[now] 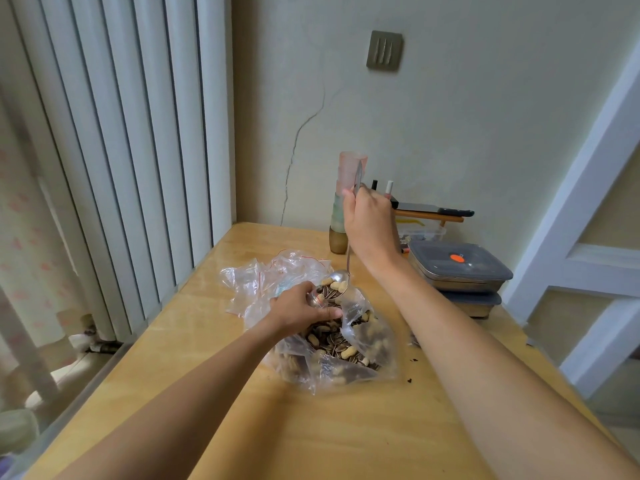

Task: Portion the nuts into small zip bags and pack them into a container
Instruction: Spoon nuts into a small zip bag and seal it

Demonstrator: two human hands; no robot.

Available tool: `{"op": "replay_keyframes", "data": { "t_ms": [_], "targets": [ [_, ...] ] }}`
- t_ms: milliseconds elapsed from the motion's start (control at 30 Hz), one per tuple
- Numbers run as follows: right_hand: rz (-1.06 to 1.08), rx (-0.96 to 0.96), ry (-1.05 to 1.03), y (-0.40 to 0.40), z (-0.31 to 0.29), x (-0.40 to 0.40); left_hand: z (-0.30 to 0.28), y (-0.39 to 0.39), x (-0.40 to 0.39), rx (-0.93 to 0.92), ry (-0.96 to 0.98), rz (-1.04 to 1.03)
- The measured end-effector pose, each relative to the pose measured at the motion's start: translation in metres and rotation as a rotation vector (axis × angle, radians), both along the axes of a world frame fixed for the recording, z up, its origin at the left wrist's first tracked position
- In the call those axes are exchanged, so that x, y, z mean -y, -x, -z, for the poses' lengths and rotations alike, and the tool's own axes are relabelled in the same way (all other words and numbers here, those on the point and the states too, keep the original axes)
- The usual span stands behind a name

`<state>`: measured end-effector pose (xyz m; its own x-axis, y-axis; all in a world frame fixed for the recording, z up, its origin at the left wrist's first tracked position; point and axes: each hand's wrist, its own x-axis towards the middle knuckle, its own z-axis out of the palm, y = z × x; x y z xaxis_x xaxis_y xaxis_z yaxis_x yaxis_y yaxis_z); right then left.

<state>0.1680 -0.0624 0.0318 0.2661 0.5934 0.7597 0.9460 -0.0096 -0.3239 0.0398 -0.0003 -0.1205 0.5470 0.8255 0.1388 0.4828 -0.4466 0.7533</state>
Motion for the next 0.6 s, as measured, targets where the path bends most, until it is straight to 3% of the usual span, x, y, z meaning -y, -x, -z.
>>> {"op": "replay_keyframes", "data": {
  "t_ms": [433,600],
  "targets": [
    [-0.052,0.118,0.060,0.009,-0.011,0.002,0.000,0.002,-0.002,0.006,-0.119,0.014],
    [-0.156,0.062,0.085,0.011,-0.009,-0.001,-0.001,0.000,0.002,0.092,-0.123,0.021]
  ]
}}
